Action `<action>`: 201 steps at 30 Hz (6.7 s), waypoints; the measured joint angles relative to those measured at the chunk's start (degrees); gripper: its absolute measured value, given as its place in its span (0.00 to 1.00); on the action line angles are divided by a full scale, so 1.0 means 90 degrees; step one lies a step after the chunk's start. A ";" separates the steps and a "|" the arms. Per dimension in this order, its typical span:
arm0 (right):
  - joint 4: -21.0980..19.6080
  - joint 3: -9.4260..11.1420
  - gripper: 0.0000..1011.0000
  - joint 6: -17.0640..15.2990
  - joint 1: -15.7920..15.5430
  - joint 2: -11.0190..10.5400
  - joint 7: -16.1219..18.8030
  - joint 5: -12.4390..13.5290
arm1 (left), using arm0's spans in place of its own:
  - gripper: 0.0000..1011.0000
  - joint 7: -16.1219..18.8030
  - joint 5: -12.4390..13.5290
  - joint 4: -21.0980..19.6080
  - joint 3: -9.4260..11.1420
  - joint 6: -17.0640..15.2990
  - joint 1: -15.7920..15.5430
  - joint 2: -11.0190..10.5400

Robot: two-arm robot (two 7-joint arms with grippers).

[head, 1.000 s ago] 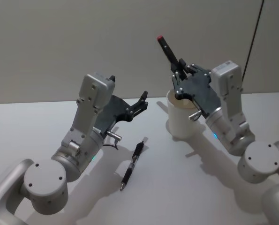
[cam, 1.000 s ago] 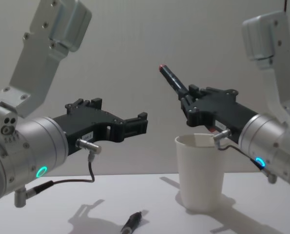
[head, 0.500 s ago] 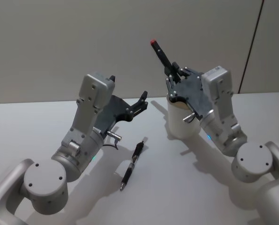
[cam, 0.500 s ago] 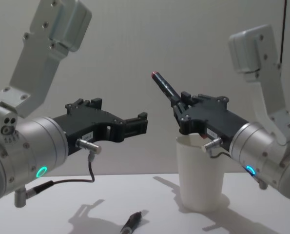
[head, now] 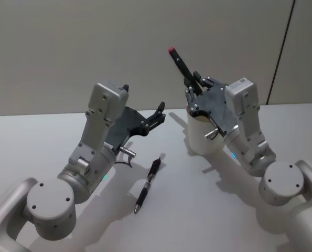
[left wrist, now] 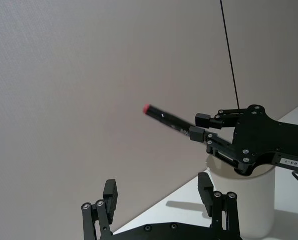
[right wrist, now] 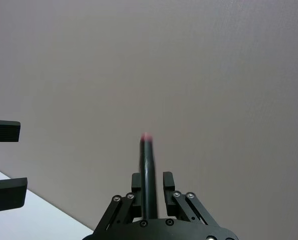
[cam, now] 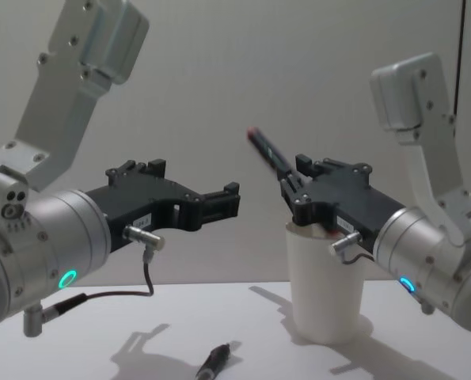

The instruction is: Place the pen into the pen holder.

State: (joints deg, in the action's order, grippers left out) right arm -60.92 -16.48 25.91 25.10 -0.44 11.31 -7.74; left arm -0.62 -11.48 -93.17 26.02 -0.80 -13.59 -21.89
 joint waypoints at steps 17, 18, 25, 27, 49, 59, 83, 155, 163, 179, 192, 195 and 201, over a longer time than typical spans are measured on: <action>0.0085 0.0002 0.72 0.0076 0.0022 0.0006 -0.0016 -0.0022 | 0.99 0.0000 0.0000 0.0000 0.0000 0.0000 0.0000 0.0000; 0.0088 0.0001 0.75 0.0078 0.0024 0.0006 -0.0017 -0.0023 | 0.99 0.0000 0.0000 0.0000 0.0000 0.0000 0.0000 0.0000; 0.0098 0.0001 0.95 0.0085 0.0027 0.0006 -0.0021 -0.0027 | 0.99 0.0000 0.0000 0.0000 0.0000 0.0000 0.0000 0.0000; 0.0098 0.0002 0.98 0.0085 0.0027 0.0005 -0.0021 -0.0026 | 0.99 0.0000 0.0000 0.0000 0.0000 0.0000 0.0000 0.0000; -0.1645 0.0227 0.99 -0.0883 -0.0918 -0.0439 -0.0080 0.0952 | 0.99 -0.0001 0.0000 -0.0001 0.0000 -0.0001 0.0000 0.0000; -0.1870 0.0236 0.99 -0.1056 -0.1073 -0.0565 -0.0131 0.1089 | 0.99 -0.0001 0.0000 0.0000 0.0000 0.0000 0.0000 0.0000; -0.3854 0.0354 0.99 -0.2609 -0.2449 -0.1733 -0.0665 0.2306 | 0.99 0.0000 0.0000 0.0000 0.0000 0.0000 0.0000 0.0000; -0.4479 0.0394 0.99 -0.3096 -0.2882 -0.2099 -0.0832 0.2688 | 0.99 0.0864 -0.1523 -0.2393 -0.0129 -0.2347 0.1631 -0.1008; -0.4478 0.0393 0.99 -0.3096 -0.2882 -0.2099 -0.0832 0.2688 | 0.99 0.1027 -0.1474 -0.2388 -0.0063 -0.2474 0.1759 -0.0918; -0.4478 0.0394 0.99 -0.3096 -0.2882 -0.2099 -0.0832 0.2688 | 0.99 0.0979 -0.1392 -0.2155 0.0032 -0.2781 0.1834 -0.0676; -0.4478 0.0393 0.99 -0.3096 -0.2882 -0.2099 -0.0832 0.2689 | 0.99 0.0686 -0.1330 -0.1987 0.0035 -0.3144 0.1723 -0.0522; -0.4478 0.0394 0.99 -0.3096 -0.2882 -0.2099 -0.0832 0.2688 | 0.99 0.0649 -0.1313 -0.1953 0.0030 -0.3237 0.1697 -0.0485; -0.4478 0.0393 0.99 -0.3096 -0.2882 -0.2099 -0.0832 0.2688 | 0.99 0.0601 -0.1263 -0.1878 0.0022 -0.3403 0.1640 -0.0408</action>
State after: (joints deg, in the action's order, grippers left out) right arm -101.22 -12.94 -1.95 -0.84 -19.34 3.83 16.46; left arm 4.78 -22.85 -110.07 26.22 -31.42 1.17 -25.57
